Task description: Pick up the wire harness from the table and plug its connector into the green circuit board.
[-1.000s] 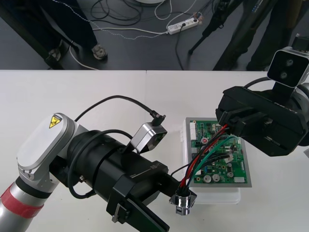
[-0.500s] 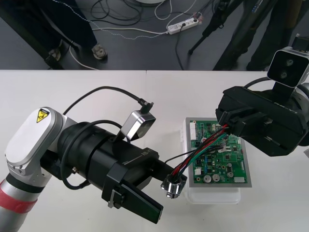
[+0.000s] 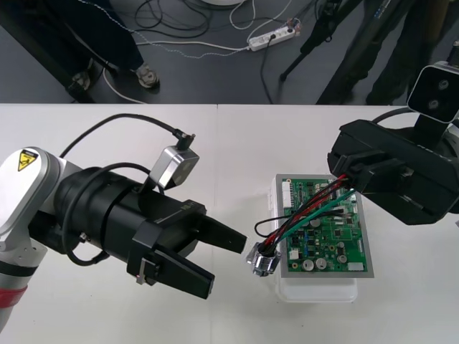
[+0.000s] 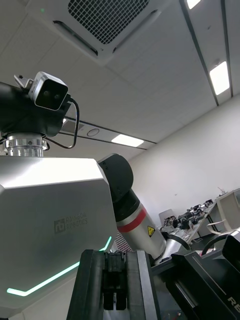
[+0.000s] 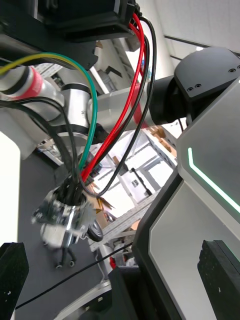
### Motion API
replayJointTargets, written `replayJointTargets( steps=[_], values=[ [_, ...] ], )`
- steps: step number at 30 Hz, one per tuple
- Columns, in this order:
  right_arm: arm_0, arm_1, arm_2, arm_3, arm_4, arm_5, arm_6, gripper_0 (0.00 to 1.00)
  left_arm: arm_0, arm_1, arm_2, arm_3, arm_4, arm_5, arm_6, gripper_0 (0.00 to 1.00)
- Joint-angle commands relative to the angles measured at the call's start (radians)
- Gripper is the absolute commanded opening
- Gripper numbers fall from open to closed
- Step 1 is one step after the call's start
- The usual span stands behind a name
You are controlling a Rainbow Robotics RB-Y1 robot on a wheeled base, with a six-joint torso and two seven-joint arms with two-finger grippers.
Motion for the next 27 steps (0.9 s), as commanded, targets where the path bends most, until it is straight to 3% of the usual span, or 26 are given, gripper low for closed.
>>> replayJointTargets(
  steps=[1,13,27],
  values=[
    [0.032,0.001,-0.058,-0.025,-0.014,0.001,-0.047,0.00,-0.009,0.052,0.061,-0.034,-0.008,0.047,0.044,1.00],
    [0.102,0.004,-0.153,-0.069,0.072,0.001,-0.021,0.00,-0.009,0.113,0.085,-0.034,-0.015,0.184,-0.011,1.00],
    [0.162,0.094,-0.314,-0.177,0.314,0.001,-0.005,0.00,-0.010,0.196,0.084,-0.034,-0.024,0.324,-0.235,1.00]
  ],
)
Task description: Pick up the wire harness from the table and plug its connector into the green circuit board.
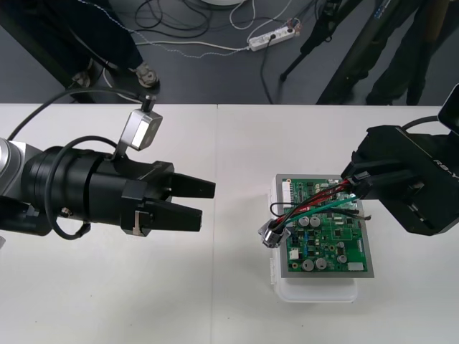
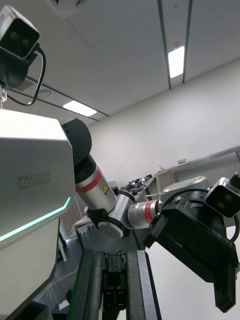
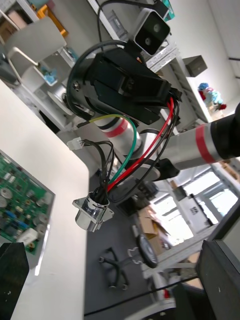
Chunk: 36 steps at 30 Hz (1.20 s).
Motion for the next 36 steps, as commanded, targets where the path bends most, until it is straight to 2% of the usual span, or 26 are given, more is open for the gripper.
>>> replayJointTargets(
  steps=[1,12,25,36],
  values=[
    [0.034,0.038,-0.062,-0.087,0.064,0.001,-0.005,0.00,-0.012,0.059,0.024,-0.035,-0.002,0.108,-0.174,1.00],
    [0.039,0.124,-0.125,-0.160,0.235,0.077,0.034,0.00,-0.012,0.120,0.024,-0.065,0.025,0.201,-0.354,1.00],
    [0.048,0.140,-0.132,-0.226,0.297,0.232,0.153,0.00,-0.061,0.188,0.024,-0.112,0.090,0.246,-0.539,1.00],
    [0.134,0.140,-0.100,-0.306,0.308,0.340,0.299,0.00,-0.116,0.188,0.007,-0.111,0.107,0.246,-0.641,1.00]
  ],
)
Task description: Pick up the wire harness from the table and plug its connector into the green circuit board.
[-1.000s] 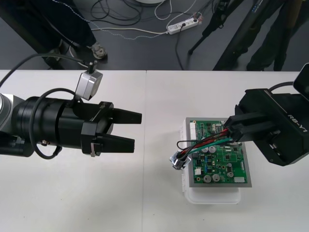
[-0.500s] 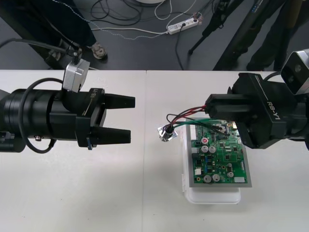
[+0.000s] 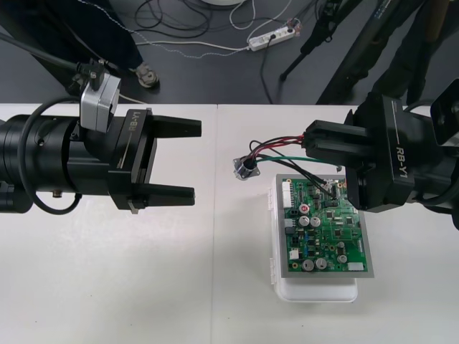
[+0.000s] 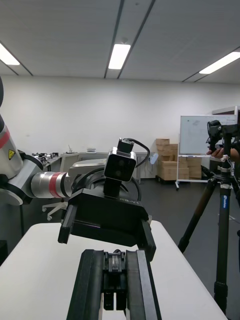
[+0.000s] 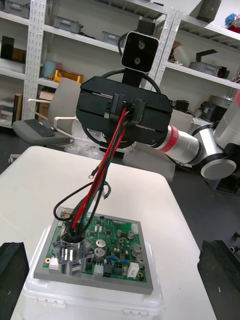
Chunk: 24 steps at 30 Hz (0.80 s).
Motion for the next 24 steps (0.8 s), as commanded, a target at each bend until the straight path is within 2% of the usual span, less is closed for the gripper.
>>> replayJointTargets(
  steps=[1,6,14,24],
  values=[
    [0.061,0.011,0.004,-0.083,0.028,0.046,0.062,0.00,-0.074,0.036,-0.004,-0.031,0.035,0.041,-0.076,1.00],
    [0.093,0.009,0.004,-0.147,0.120,0.087,0.031,0.00,-0.102,0.036,-0.025,-0.031,0.048,0.043,-0.116,1.00],
    [0.096,0.011,0.007,-0.215,0.288,0.086,-0.170,0.00,-0.134,0.043,-0.044,-0.031,0.056,0.044,-0.146,1.00],
    [0.096,0.009,0.026,-0.232,0.322,0.084,-0.334,0.00,-0.137,0.044,-0.068,-0.031,0.056,0.044,-0.168,1.00]
  ],
)
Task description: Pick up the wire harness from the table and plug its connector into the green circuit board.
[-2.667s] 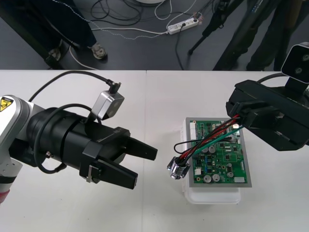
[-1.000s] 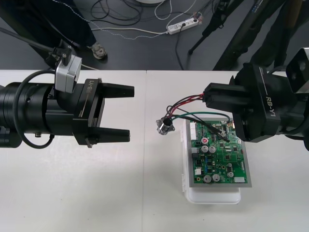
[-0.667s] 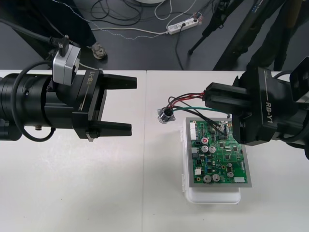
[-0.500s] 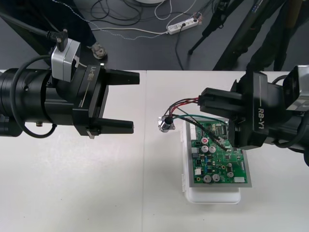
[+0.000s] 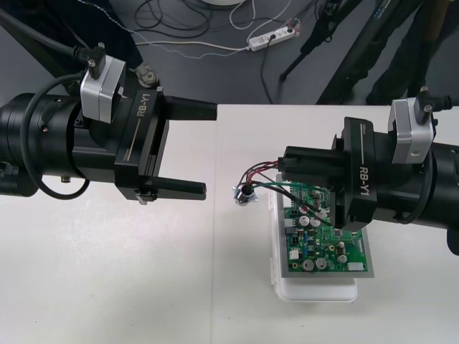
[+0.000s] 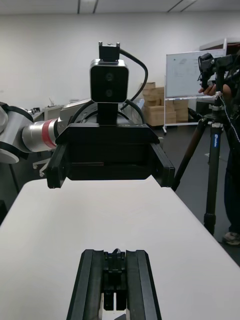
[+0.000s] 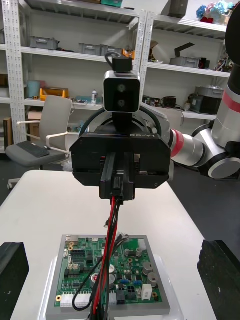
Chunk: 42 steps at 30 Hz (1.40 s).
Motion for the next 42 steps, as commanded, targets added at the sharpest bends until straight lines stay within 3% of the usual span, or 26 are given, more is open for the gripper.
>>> replayJointTargets(
  steps=[1,14,42],
  values=[
    [0.011,0.010,0.018,-0.042,0.007,0.008,-0.064,0.00,-0.039,0.039,-0.028,-0.031,0.017,0.044,-0.065,1.00],
    [-0.006,0.010,0.027,-0.053,0.006,0.008,-0.042,0.00,-0.036,0.027,-0.057,-0.022,0.003,0.050,-0.063,1.00],
    [-0.038,0.044,0.073,-0.054,0.015,0.008,0.013,0.00,0.015,-0.138,-0.094,0.047,0.022,0.052,-0.074,1.00]
  ],
)
